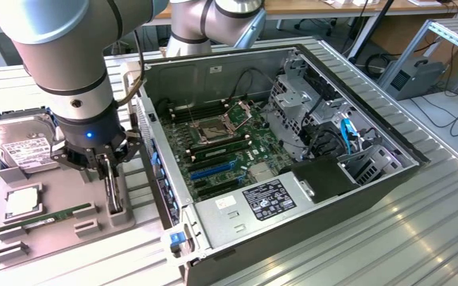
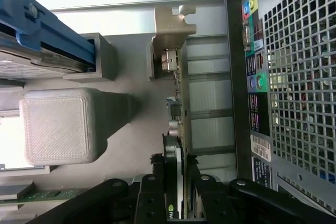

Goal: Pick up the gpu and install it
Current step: 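Pick up the gpu and move the gpu toward the slot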

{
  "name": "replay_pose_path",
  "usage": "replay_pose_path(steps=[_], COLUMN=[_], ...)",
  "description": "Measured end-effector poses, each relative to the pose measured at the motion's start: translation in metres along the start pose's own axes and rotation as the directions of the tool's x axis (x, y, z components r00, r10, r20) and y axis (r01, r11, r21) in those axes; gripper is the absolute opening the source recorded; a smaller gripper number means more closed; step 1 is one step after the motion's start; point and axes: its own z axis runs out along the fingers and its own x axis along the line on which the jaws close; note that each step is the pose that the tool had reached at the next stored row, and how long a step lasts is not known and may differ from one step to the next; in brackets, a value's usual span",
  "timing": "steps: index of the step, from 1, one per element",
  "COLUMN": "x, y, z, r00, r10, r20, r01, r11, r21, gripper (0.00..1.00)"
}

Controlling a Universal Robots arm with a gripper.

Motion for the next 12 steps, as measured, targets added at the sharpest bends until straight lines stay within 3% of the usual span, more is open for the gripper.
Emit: replay_pose_path(steps=[12], x=[-0.0002], y=[0.0007], z=[0.0011], r00=[1.0000], r10=[0.000], r20=[0.0004], r01=[0.000], r11=[1.0000], r21=[-0.0004], gripper=[0.27])
